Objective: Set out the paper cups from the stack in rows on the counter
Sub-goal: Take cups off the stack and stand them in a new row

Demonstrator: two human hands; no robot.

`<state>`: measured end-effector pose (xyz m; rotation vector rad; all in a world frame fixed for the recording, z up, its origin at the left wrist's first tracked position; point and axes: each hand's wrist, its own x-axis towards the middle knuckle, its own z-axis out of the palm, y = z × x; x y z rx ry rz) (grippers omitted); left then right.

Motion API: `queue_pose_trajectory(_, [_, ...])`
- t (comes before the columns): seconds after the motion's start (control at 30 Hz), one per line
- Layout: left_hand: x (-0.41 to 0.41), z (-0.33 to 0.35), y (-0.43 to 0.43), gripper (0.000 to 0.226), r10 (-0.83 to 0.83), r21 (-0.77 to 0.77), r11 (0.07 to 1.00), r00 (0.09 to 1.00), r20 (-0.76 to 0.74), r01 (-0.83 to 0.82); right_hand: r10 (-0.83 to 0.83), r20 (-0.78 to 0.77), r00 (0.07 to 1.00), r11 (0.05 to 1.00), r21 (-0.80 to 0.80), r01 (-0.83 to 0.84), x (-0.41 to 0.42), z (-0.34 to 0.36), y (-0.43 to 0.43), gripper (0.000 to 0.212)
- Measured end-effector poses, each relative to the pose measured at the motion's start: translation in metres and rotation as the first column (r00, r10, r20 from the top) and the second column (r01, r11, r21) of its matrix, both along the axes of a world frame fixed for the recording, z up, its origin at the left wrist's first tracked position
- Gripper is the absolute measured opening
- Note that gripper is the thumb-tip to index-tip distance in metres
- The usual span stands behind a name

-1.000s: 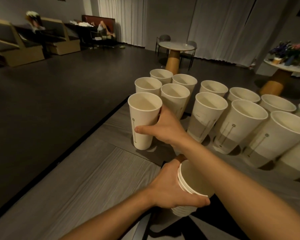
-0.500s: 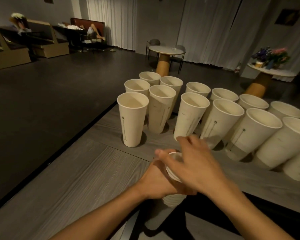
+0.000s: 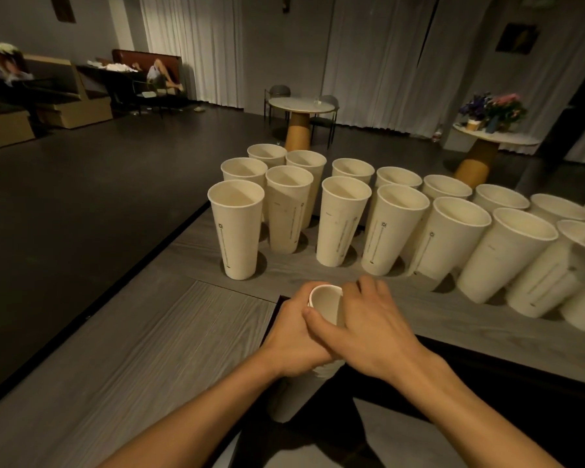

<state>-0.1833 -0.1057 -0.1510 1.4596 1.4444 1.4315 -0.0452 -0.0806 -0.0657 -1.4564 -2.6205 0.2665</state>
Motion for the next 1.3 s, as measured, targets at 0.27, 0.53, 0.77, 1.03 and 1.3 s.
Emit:
queue_pose_trajectory(0.27, [-0.005, 0.017, 0.003, 0.085, -0.139, -0.034, 0.990, 0.990, 0.008, 0.139, 0.157, -0.047, 0.986, 0.988, 0.008, -0.157, 0.014, 0.014, 0.017, 0.071])
queue_pose_trajectory(0.53, [-0.015, 0.016, 0.000, 0.067, -0.200, -0.044, 0.978, 0.976, 0.091, 0.204, 0.102, -0.679, 0.727, 0.973, -0.084, -0.215, 0.024, 0.043, 0.045, 0.088])
queue_pose_trajectory(0.77, [-0.023, 0.015, 0.002, 0.076, -0.169, -0.026, 0.984, 0.966, 0.196, 0.178, 0.042, -0.688, 0.724, 0.874, -0.326, -0.361, 0.006, 0.008, 0.041, 0.084])
queue_pose_trajectory(1.03, [-0.022, 0.013, 0.002, 0.071, -0.159, -0.133, 0.976, 0.980, 0.122, 0.175, -0.046, -0.910, 0.411, 0.930, -0.189, -0.316, -0.009, 0.053, 0.068, 0.067])
queue_pose_trajectory(1.3, [-0.028, 0.008, 0.001, 0.075, -0.155, -0.144, 0.975, 0.984, 0.088, 0.167, -0.103, -0.845, 0.525, 0.951, -0.238, -0.195, -0.051, 0.029, 0.097, 0.066])
